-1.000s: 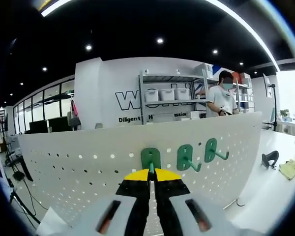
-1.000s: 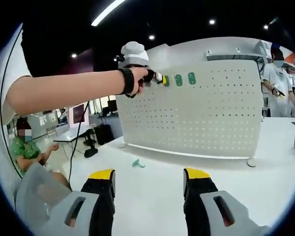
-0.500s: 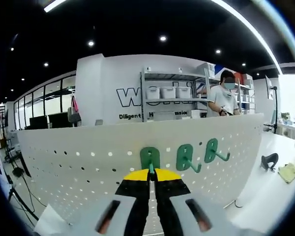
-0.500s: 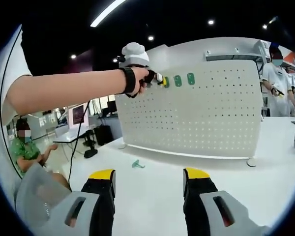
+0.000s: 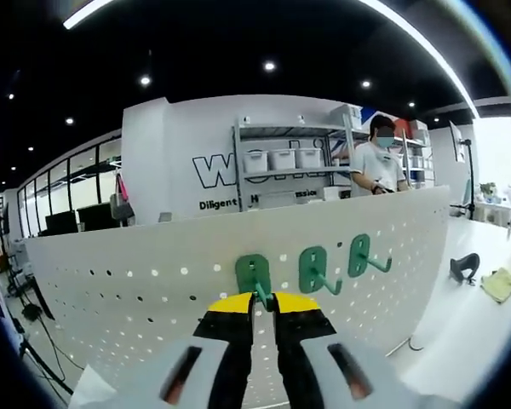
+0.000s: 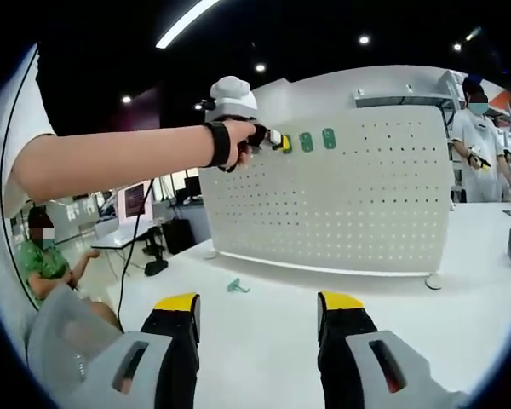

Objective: Insert the hook assembly into the mounting plate slot until the hook locks in place.

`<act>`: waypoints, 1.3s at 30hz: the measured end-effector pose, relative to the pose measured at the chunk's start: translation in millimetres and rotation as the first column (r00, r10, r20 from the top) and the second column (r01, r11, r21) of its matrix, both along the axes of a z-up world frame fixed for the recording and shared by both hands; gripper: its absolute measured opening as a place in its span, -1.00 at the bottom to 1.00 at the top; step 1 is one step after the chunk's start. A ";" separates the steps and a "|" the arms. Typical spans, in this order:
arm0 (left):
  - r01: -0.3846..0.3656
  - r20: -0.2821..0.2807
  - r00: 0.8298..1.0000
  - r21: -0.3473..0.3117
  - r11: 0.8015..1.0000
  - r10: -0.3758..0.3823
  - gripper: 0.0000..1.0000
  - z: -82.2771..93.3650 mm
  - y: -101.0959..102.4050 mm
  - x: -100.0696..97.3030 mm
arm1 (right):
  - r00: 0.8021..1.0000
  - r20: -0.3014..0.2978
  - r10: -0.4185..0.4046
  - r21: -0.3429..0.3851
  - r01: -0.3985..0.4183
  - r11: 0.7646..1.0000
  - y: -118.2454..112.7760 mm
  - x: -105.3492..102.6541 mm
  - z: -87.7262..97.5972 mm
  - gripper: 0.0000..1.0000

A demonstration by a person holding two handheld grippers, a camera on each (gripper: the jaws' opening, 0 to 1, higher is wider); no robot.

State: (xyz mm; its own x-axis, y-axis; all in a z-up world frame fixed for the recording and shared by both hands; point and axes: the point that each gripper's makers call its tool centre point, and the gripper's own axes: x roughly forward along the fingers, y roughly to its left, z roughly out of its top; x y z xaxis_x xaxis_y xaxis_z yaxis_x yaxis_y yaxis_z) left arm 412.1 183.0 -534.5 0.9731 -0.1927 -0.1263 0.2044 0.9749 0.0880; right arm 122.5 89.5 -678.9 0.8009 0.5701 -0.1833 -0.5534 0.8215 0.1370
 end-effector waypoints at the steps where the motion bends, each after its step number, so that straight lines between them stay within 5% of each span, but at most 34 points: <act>1: 0.004 0.008 1.000 0.007 1.000 -0.004 -0.81 1.5 -0.3 -0.4 | 1.000 0.002 -0.001 0.002 0.001 1.000 -0.1 0.1 0.3 0.12; 13: 0.095 0.107 0.989 0.065 0.993 -0.102 -0.60 21.3 -11.6 3.4 | 1.000 0.002 0.007 0.002 -0.007 1.000 1.4 2.5 2.1 0.11; 22: 0.105 0.066 0.992 0.051 0.993 -0.108 -0.57 12.3 -8.8 2.3 | 1.000 0.002 0.013 -0.007 -0.013 1.000 2.2 4.6 3.3 0.10; 39: 0.180 0.070 0.980 0.088 0.980 -0.187 -0.39 9.4 -7.5 -19.6 | 0.999 0.011 0.037 -0.020 -0.037 0.999 16.3 4.5 10.3 0.10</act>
